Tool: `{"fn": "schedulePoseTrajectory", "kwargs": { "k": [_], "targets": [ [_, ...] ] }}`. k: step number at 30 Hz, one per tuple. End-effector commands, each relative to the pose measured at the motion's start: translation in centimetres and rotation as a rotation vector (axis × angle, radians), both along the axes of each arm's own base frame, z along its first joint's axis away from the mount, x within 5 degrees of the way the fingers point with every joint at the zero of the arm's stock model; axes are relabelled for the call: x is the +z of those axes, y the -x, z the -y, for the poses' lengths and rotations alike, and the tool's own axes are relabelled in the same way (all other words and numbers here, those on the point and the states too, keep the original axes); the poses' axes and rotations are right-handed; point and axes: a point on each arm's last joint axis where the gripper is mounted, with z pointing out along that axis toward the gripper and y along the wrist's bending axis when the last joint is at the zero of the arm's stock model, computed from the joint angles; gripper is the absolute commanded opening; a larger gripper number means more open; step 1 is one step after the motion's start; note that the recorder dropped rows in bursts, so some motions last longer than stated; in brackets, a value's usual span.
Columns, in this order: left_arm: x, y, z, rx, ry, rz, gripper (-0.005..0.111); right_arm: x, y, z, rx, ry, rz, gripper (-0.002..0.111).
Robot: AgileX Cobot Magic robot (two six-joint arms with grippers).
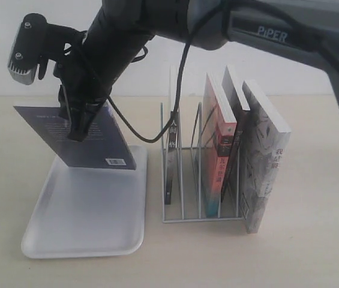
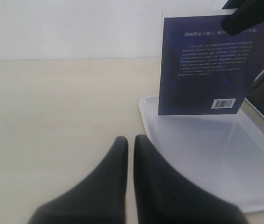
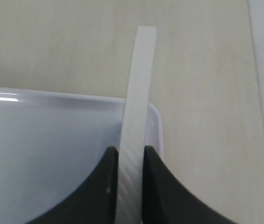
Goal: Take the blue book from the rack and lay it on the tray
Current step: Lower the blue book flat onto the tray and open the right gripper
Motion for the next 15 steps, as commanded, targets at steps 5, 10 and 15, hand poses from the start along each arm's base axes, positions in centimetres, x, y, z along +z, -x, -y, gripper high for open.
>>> {"fn": "schedulePoseTrajectory", "kwargs": {
  "k": [5,10,15],
  "targets": [
    [-0.1,0.0,0.0,0.004,0.007,0.004,0.004,-0.4,-0.7,0.0,0.013,0.002,0.044,0.000],
    [-0.1,0.0,0.0,0.004,0.007,0.004,0.004,-1.4,-1.0,-0.2,0.016,0.030,0.037,0.000],
    [-0.1,0.0,0.0,0.004,0.007,0.004,0.004,-2.5,-1.0,-0.1,0.025,0.074,0.018,0.000]
  ]
}}
